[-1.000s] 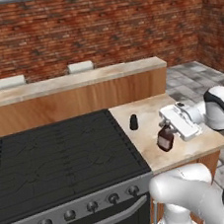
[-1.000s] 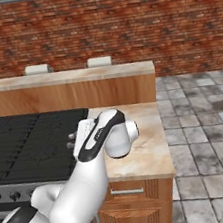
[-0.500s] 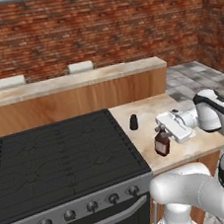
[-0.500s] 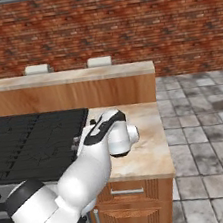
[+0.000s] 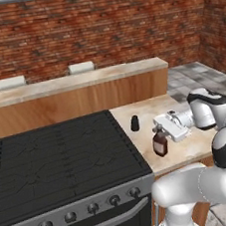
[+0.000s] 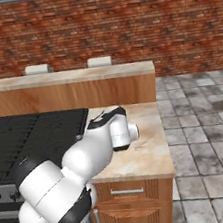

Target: Collect the paprika, ketchup, and shaker from the cabinet and place them next to the stove.

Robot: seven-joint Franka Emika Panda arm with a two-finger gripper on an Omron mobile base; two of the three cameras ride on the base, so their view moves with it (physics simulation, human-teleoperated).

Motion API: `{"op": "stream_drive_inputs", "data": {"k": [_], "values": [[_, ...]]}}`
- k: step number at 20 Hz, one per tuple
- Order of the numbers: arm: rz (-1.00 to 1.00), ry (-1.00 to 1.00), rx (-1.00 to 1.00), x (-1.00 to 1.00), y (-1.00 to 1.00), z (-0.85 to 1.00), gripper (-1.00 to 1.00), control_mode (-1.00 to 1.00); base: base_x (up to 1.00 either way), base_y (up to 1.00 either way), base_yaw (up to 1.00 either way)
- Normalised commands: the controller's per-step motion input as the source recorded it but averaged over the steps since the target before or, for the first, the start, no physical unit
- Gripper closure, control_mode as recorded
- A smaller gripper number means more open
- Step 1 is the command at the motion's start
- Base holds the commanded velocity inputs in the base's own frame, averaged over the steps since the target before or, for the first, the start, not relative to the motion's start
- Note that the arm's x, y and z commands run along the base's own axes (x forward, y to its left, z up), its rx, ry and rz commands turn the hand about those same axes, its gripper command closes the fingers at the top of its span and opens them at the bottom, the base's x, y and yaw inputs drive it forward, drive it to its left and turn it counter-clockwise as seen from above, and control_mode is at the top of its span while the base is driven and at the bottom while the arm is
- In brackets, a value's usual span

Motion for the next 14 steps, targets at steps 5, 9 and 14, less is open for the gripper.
{"op": "stream_drive_inputs", "data": {"k": [5, 9, 14], "values": [[0.0, 0.0, 0.0, 0.27, 0.0, -0.14, 1.0, -1.0, 0.0, 0.0, 0.0], [0.0, 0.0, -0.02, 0.15, 0.0, -0.21, 1.0, -1.0, 0.0, 0.0, 0.0], [0.0, 0.0, -0.04, 0.16, 0.01, -0.3, 1.0, -1.0, 0.0, 0.0, 0.0]]}}
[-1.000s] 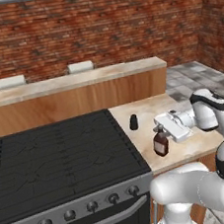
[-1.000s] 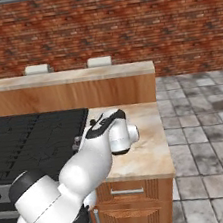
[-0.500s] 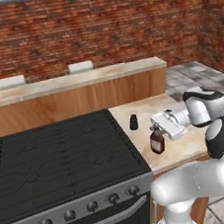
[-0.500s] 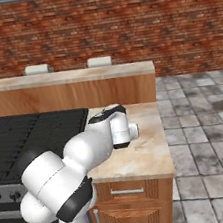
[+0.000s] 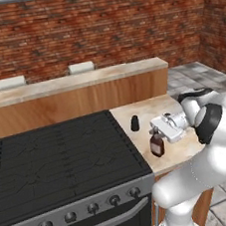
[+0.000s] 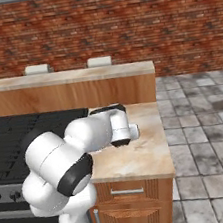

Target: Collect the paprika, ketchup, and shaker from the cabinet and place them next to the stove.

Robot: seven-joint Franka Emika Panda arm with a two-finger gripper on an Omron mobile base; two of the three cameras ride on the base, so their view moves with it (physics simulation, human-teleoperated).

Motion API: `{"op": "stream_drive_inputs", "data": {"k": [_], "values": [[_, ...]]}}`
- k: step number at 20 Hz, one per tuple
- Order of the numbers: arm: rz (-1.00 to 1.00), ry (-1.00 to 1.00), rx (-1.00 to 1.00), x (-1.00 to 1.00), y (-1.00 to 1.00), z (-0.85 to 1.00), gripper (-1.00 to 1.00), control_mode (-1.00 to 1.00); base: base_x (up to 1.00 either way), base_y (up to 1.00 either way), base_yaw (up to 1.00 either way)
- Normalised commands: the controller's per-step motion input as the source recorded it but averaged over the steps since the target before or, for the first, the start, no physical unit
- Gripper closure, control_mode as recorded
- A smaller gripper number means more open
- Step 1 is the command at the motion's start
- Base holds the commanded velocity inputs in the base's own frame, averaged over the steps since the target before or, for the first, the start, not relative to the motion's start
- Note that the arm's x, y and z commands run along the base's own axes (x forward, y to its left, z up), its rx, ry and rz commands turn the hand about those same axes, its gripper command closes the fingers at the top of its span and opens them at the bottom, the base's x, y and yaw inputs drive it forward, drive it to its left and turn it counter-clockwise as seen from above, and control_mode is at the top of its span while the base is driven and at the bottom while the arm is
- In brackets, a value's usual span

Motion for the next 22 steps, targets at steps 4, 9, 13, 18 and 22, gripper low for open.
{"op": "stream_drive_inputs", "data": {"k": [4, 9, 13, 18, 22], "values": [[0.0, 0.0, -0.03, 0.16, 0.0, -0.24, 1.0, -1.0, 0.0, 0.0, 0.0], [0.0, 0.0, 0.0, 0.16, 0.0, -0.14, 1.0, -1.0, 0.0, 0.0, 0.0], [0.0, 0.0, 0.0, 0.19, 0.0, -0.16, 1.0, -1.0, 0.0, 0.0, 0.0], [0.0, 0.0, 0.0, 0.22, 0.0, -0.15, 1.0, -1.0, 0.0, 0.0, 0.0], [0.0, -0.03, 0.0, 0.25, 0.01, -0.12, 1.0, -1.0, 0.0, 0.0, 0.0]]}}
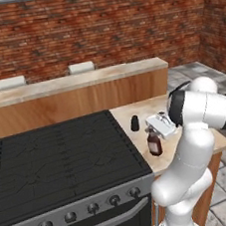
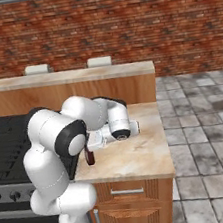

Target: Collect the paprika, ketchup, and shaker from the cabinet and place them next to the stove.

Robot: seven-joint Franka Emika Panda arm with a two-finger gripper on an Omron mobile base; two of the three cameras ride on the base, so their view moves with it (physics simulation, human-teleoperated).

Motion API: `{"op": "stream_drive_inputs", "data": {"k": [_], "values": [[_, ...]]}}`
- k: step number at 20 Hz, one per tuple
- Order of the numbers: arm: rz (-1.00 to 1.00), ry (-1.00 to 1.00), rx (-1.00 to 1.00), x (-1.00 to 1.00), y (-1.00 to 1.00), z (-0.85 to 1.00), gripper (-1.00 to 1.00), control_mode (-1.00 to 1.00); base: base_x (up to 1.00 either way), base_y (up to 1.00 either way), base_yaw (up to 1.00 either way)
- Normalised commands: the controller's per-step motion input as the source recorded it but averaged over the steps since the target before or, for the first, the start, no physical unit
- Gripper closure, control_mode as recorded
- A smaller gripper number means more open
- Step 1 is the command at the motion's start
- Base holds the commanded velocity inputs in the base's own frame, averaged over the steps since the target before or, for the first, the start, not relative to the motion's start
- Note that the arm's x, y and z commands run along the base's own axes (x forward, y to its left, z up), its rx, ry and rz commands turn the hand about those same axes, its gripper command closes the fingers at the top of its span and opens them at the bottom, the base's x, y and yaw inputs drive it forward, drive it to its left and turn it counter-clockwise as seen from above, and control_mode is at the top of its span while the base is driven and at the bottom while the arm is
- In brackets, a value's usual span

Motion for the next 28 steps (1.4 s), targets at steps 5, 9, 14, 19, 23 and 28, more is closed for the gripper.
{"op": "stream_drive_inputs", "data": {"k": [5, 9, 14, 19, 23, 28], "values": [[0.0, -0.07, 0.0, 0.03, 0.0, -0.23, 1.0, -1.0, 0.0, 0.0, 0.0], [0.01, -0.13, 0.0, -0.17, 0.0, -0.31, 1.0, -1.0, 0.0, 0.0, 0.0], [0.01, -0.15, 0.0, -0.21, 0.0, -0.29, -1.0, -1.0, 0.0, 0.0, 0.0], [0.0, -0.1, 0.0, -0.01, 0.0, -0.02, -1.0, -1.0, 0.0, 0.0, 0.0], [0.0, -0.05, 0.0, -0.03, 0.0, 0.0, -1.0, -1.0, 0.0, 0.0, 0.0], [0.0, 0.0, 0.0, 0.0, 0.0, 0.0, -1.0, -1.0, 0.0, 0.0, 0.0]]}}
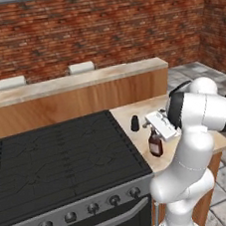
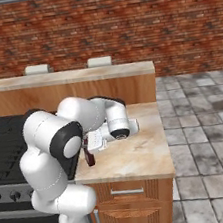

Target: Collect the paprika, ketchup, and shaker from the cabinet and place them next to the stove.

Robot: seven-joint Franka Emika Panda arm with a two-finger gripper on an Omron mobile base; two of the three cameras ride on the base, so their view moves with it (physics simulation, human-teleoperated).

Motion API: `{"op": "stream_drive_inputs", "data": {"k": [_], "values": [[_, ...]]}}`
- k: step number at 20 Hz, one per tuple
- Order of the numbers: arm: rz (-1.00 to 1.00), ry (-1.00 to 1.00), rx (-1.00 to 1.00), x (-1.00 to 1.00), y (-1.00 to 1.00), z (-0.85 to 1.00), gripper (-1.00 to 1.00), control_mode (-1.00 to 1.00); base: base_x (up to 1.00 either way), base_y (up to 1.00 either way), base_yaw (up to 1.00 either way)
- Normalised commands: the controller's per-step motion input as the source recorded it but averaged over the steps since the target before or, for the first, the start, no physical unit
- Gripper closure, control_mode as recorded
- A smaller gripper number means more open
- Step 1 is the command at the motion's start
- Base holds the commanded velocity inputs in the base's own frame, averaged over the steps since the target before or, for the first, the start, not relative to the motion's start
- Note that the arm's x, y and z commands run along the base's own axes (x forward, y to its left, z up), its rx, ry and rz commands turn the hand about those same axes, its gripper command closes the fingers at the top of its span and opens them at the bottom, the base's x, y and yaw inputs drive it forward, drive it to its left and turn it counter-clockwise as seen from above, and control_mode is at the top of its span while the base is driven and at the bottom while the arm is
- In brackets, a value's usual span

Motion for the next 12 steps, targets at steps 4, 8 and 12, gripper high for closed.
{"op": "stream_drive_inputs", "data": {"k": [4, 8, 12], "values": [[0.0, 0.0, 0.0, 0.0, 0.0, 0.14, -1.0, -1.0, 0.0, 0.0, 0.0], [0.0, 0.0, 0.0, -0.11, -0.02, 0.43, -1.0, -1.0, 0.0, 0.0, 0.0], [0.0, 0.0, 0.0, -0.27, -0.09, 0.58, -1.0, -1.0, 0.0, 0.0, 0.0]]}}
